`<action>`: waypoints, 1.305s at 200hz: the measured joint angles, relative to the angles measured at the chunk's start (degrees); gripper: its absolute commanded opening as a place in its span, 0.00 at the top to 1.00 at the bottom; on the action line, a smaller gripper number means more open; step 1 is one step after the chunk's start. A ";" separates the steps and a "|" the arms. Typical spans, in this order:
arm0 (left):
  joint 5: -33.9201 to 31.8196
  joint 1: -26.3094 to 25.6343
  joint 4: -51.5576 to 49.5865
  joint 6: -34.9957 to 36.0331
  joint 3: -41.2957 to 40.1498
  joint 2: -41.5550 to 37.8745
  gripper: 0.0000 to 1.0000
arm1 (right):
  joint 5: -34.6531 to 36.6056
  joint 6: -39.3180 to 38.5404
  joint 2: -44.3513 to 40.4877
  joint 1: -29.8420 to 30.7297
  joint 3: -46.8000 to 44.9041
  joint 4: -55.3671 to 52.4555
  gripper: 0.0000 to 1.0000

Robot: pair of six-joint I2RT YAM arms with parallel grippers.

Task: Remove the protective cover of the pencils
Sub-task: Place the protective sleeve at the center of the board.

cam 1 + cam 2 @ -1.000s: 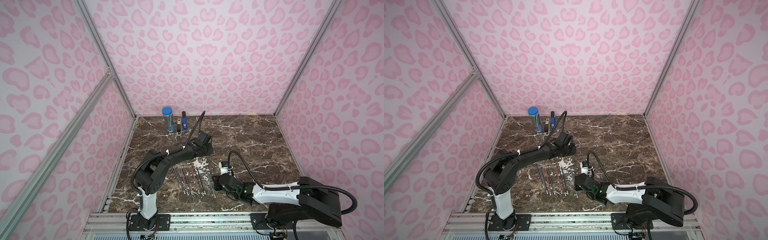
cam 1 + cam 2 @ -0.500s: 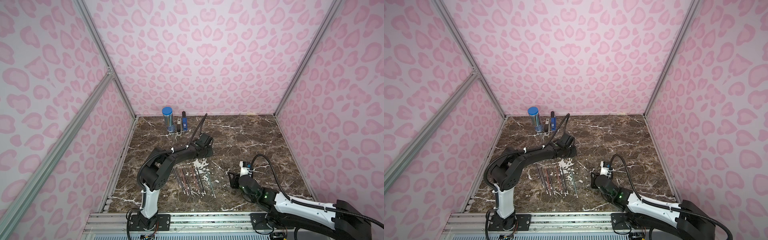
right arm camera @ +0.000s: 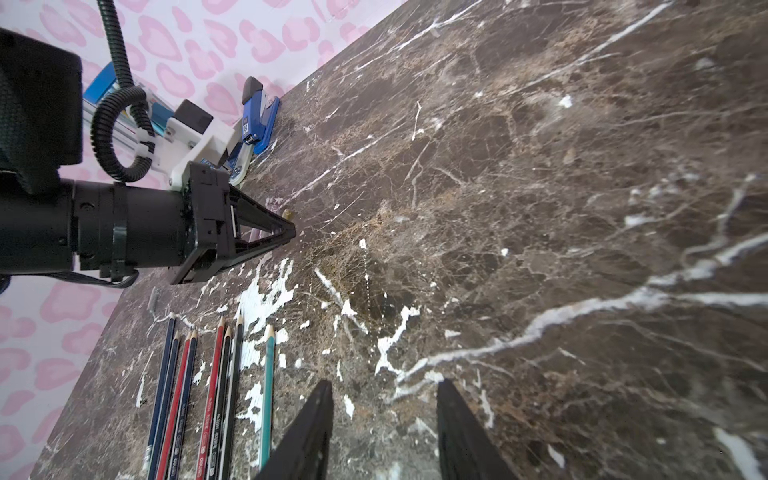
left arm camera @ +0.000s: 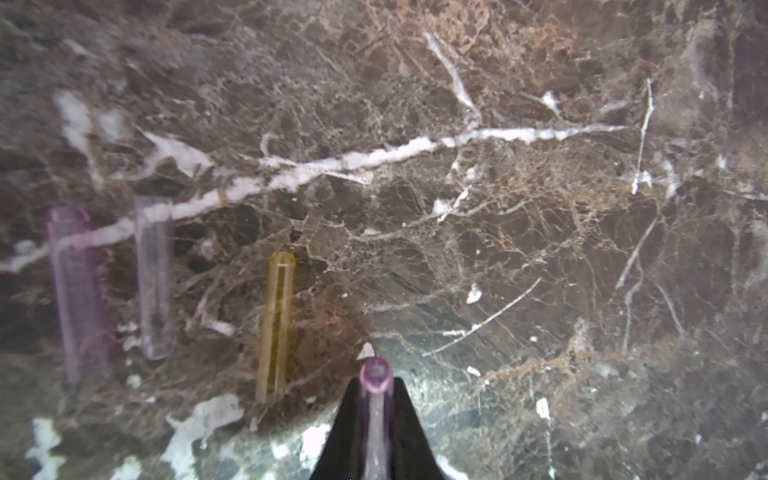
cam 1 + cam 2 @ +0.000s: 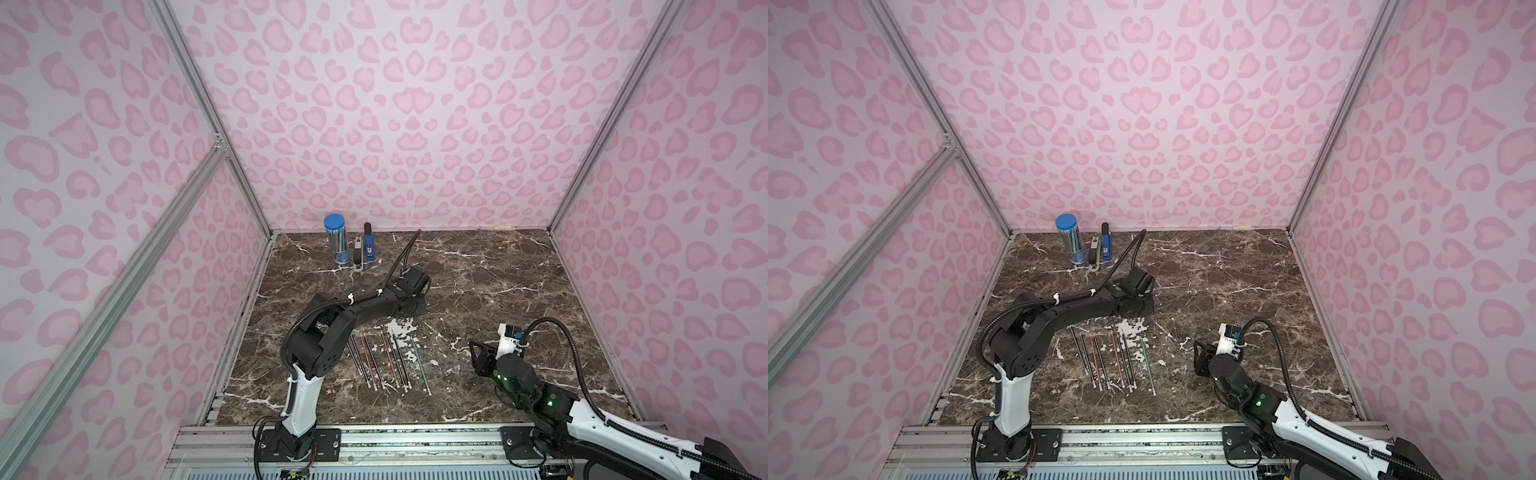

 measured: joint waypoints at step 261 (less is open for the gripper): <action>-3.78 -1.05 -6.95 2.12 5.01 3.41 0.84 | -3.02 -0.87 -2.03 -2.64 -1.64 -0.39 0.53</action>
